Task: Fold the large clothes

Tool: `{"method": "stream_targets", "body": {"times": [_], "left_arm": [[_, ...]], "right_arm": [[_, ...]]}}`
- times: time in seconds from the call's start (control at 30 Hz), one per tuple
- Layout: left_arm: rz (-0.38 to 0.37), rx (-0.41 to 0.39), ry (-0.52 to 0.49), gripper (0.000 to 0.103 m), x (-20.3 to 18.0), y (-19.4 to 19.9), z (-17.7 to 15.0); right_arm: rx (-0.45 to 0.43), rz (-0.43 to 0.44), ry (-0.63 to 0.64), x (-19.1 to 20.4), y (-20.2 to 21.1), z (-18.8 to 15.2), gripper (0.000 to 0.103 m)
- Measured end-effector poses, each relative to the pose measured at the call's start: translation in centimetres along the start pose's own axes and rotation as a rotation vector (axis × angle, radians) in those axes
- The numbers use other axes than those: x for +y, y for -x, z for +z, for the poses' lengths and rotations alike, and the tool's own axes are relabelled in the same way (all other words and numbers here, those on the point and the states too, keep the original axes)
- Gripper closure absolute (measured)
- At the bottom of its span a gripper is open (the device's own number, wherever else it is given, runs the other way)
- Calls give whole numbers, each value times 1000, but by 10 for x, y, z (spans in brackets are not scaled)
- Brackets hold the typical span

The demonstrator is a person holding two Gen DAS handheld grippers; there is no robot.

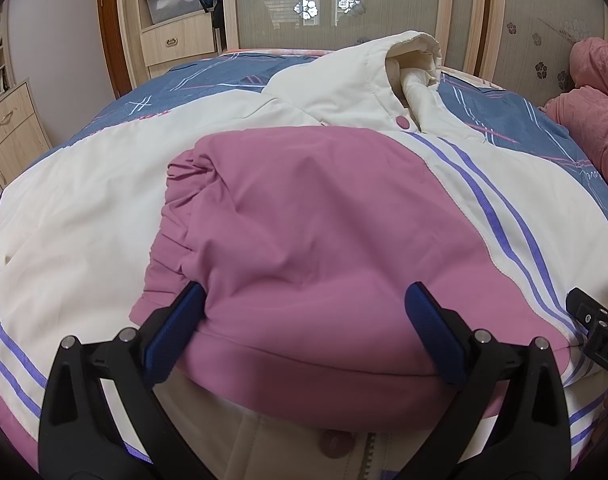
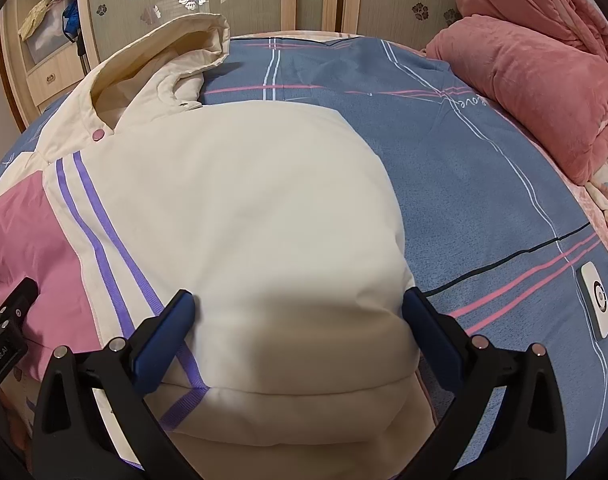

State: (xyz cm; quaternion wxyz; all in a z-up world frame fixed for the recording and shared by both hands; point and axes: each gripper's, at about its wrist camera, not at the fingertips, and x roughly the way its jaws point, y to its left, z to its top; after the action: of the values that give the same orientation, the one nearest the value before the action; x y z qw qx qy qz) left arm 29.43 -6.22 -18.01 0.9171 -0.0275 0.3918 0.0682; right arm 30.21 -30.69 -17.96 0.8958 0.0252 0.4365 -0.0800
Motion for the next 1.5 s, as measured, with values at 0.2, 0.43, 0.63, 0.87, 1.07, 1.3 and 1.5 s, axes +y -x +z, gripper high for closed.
{"method": "stream_targets", "body": {"times": [0.2, 0.43, 0.63, 0.87, 1.07, 1.3, 1.5], "left_arm": [[2, -17, 3, 2, 1, 3, 0], [-77, -109, 29, 2, 7, 21, -2], [-47, -13, -5, 2, 1, 0, 0], [-43, -6, -8, 2, 1, -1, 0], [-47, -6, -5, 2, 4, -1, -1], [-52, -8, 0, 2, 2, 0, -3], [-59, -38, -11, 2, 1, 13, 5]], "right_arm": [[0, -2, -10, -2, -1, 0, 1], [2, -11, -2, -2, -2, 0, 1], [3, -11, -1, -1, -2, 0, 1], [-19, -49, -94, -21, 0, 2, 1], [-221, -50, -142, -31, 41, 6, 1], [-20, -79, 46, 6, -5, -3, 1], [-3, -30, -14, -9, -3, -1, 1]]}}
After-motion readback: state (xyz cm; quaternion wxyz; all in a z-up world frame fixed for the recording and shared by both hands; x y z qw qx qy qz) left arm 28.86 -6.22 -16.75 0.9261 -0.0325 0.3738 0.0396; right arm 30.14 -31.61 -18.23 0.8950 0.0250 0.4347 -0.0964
